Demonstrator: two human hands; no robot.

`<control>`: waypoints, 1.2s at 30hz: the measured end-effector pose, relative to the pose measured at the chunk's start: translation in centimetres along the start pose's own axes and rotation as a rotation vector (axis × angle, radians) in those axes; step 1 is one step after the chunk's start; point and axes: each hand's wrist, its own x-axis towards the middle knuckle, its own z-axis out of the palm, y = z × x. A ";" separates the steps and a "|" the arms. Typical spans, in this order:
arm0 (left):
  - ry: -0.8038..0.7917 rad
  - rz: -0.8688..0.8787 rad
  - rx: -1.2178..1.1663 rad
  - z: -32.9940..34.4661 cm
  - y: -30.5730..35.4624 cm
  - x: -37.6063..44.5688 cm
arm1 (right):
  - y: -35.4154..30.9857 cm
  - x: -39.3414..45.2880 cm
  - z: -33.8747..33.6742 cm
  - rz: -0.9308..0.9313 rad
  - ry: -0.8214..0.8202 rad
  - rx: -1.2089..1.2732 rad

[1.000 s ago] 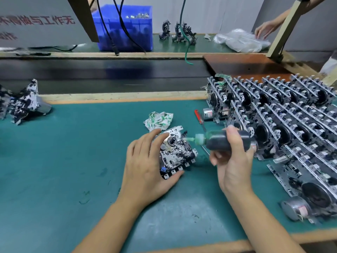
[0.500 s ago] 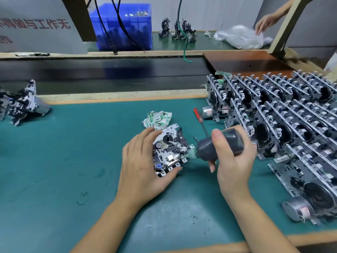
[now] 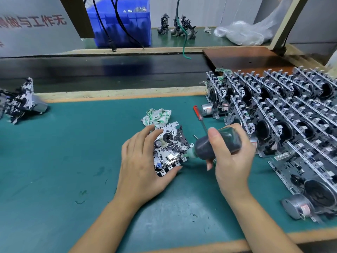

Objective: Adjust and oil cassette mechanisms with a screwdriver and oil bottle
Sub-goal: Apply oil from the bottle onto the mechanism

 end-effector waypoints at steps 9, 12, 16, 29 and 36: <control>-0.003 -0.006 0.009 0.0 0.1 0.0 | 0.1 0.1 0.0 0.005 0.017 0.006; -0.006 -0.016 0.008 -0.1 0.1 0.0 | 0.1 0.1 0.0 -0.010 0.023 0.004; -0.011 -0.015 0.011 0.0 0.1 0.0 | 0.0 0.1 0.0 -0.041 0.059 0.058; -0.016 -0.007 -0.044 -0.2 -0.2 0.2 | 1.5 2.5 -0.4 0.145 0.069 0.080; -0.008 0.013 -0.048 -0.4 -0.3 0.1 | 0.8 5.5 0.6 0.087 -0.348 -0.345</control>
